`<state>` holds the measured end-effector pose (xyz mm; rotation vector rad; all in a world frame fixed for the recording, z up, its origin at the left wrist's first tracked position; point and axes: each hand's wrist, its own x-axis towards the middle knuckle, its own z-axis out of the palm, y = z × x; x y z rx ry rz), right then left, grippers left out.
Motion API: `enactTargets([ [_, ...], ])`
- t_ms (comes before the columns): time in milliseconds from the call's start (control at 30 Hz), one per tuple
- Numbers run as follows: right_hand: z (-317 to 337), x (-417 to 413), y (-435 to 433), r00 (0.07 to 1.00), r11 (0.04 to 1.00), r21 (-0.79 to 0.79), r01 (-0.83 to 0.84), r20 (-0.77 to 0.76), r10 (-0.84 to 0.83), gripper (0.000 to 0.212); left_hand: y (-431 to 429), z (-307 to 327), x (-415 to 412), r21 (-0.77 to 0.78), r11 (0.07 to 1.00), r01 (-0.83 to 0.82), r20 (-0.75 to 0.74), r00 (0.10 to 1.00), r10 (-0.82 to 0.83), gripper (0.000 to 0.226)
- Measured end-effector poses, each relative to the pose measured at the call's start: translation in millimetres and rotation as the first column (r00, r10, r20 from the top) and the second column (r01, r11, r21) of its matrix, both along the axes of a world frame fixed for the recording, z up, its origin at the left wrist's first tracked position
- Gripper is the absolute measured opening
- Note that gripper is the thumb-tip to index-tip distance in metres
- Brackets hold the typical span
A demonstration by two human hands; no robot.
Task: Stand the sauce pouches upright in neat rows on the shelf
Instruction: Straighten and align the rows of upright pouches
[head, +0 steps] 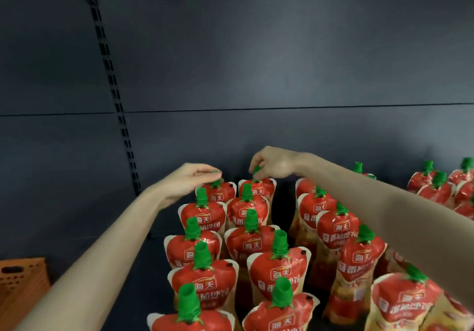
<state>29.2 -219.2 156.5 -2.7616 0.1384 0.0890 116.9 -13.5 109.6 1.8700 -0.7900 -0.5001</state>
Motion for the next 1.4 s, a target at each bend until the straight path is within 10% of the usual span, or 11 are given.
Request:
enactTargets([
  [433, -7, 13, 15, 0.983, 0.956, 0.238, 0.172, 0.014, -0.18, 0.018, 2, -25, 12, -0.223, 0.974, 0.032, 0.178, 0.984, 0.008, 0.021],
  [667, -41, 8, 19, 0.928, 0.736, 0.637, 0.227, 0.088, -0.362, 0.018, 7, -40, 10, -0.354, 0.929, -0.103, 0.03, 0.992, 0.122, 0.016],
  [1400, -44, -4, 4, 0.921, 0.752, 0.617, 0.231, 0.11, -0.373, 0.01, 20, -49, 7, -0.403, 0.904, -0.142, 0.004, 0.988, 0.158, 0.019],
])
